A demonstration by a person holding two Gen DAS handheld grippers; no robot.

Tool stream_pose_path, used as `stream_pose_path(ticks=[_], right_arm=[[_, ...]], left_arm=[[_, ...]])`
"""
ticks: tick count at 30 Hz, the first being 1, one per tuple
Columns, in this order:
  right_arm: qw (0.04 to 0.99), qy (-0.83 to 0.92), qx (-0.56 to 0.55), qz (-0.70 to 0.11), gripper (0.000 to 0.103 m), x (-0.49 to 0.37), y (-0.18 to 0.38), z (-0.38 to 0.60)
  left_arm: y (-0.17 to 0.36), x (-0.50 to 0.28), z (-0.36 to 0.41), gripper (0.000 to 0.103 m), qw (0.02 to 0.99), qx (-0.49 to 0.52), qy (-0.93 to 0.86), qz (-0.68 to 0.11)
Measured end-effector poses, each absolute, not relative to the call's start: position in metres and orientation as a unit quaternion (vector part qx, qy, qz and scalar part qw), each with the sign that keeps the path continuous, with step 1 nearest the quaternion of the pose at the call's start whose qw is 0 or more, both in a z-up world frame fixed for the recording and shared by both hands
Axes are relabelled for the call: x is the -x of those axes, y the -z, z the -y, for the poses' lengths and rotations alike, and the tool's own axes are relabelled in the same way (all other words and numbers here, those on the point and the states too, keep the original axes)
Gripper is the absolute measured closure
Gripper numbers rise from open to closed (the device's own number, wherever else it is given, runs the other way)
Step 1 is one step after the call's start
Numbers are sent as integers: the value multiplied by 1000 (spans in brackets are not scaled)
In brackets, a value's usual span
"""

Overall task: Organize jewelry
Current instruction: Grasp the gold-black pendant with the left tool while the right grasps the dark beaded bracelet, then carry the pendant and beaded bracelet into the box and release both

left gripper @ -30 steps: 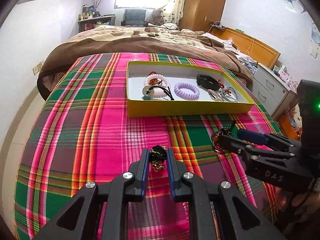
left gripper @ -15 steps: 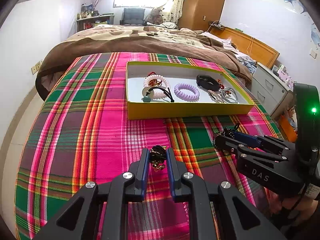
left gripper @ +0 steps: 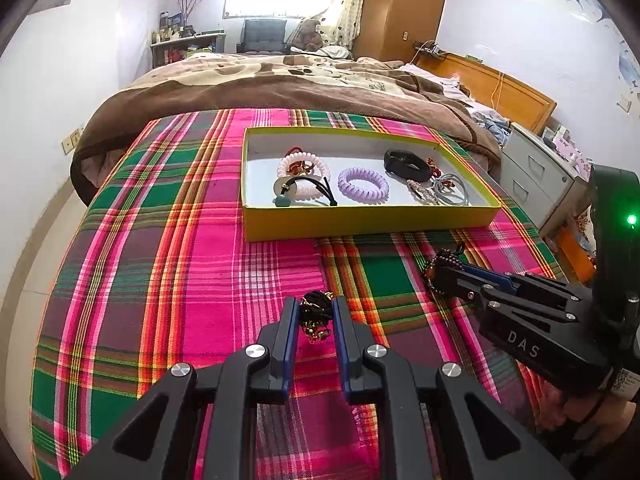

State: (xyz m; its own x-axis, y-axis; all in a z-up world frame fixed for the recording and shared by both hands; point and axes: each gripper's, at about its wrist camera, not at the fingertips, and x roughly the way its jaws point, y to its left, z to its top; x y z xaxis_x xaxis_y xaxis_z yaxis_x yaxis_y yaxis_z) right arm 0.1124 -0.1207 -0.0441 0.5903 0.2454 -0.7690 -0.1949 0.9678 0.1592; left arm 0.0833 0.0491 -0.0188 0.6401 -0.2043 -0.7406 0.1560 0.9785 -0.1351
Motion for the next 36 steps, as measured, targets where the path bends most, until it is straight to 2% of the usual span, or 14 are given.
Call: stream_pose_path(ticks=[24,36], right_arm=[[908,-136,-47,-393,87,-95,16,141],[918,-139,-53,-368,87,-116,-10,153]], left_arm=[[-1,-80,-46,86,911,26,100,-398],[-26,-109,-50,86,920,27,102,-378]])
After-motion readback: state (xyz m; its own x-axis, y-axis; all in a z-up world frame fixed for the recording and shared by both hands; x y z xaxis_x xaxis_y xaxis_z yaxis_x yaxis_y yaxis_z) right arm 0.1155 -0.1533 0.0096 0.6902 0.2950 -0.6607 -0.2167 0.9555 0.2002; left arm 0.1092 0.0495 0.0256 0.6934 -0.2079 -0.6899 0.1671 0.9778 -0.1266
